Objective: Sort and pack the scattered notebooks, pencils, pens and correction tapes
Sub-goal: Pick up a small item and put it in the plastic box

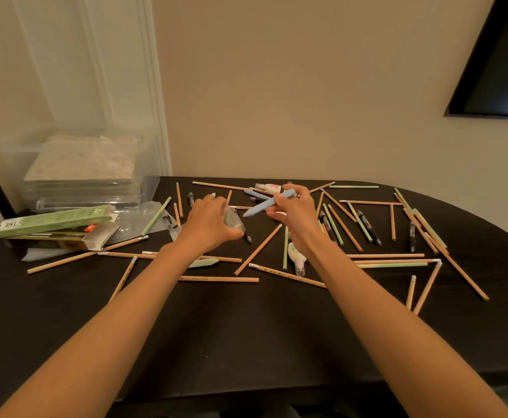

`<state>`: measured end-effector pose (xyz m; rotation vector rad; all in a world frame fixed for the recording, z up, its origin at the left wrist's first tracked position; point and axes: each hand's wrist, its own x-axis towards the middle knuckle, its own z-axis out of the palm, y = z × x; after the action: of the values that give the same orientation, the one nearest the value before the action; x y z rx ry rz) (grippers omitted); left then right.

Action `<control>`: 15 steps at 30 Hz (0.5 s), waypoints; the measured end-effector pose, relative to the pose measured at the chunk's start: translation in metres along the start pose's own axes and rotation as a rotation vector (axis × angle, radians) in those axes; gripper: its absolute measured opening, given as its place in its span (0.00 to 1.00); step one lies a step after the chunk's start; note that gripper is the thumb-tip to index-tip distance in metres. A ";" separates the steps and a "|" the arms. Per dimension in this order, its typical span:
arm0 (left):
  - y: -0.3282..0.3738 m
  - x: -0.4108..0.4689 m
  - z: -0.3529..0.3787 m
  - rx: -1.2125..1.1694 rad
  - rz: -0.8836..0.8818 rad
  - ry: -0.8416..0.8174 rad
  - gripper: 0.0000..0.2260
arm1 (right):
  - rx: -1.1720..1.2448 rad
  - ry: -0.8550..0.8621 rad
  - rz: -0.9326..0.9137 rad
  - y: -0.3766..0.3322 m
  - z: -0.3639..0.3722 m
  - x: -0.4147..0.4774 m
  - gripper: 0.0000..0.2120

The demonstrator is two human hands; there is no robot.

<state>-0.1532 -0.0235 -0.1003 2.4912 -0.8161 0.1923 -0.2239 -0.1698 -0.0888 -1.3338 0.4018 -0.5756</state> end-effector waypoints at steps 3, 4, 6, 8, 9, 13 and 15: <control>0.001 0.003 0.000 -0.021 0.018 0.024 0.24 | -0.032 -0.079 0.047 0.006 0.013 -0.003 0.14; 0.002 0.005 0.000 -0.018 0.025 0.021 0.24 | -0.030 -0.106 0.078 0.008 0.016 -0.004 0.14; 0.002 0.008 0.001 -0.005 0.031 0.015 0.26 | -0.016 -0.137 0.106 0.012 0.019 -0.004 0.13; 0.001 0.012 0.001 0.003 0.025 0.019 0.26 | -0.047 -0.173 0.089 0.014 0.019 0.000 0.08; 0.000 0.014 0.001 0.010 0.023 0.022 0.27 | -0.109 -0.192 0.065 0.016 0.019 0.001 0.04; -0.002 0.026 0.002 0.034 0.025 0.049 0.28 | -0.357 -0.204 -0.057 0.021 0.021 0.011 0.05; -0.003 0.033 0.004 0.021 0.018 0.073 0.27 | -0.366 -0.242 -0.031 0.021 0.023 0.017 0.10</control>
<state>-0.1243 -0.0404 -0.0960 2.4821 -0.8100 0.2979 -0.1933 -0.1591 -0.1042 -1.7422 0.2962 -0.3687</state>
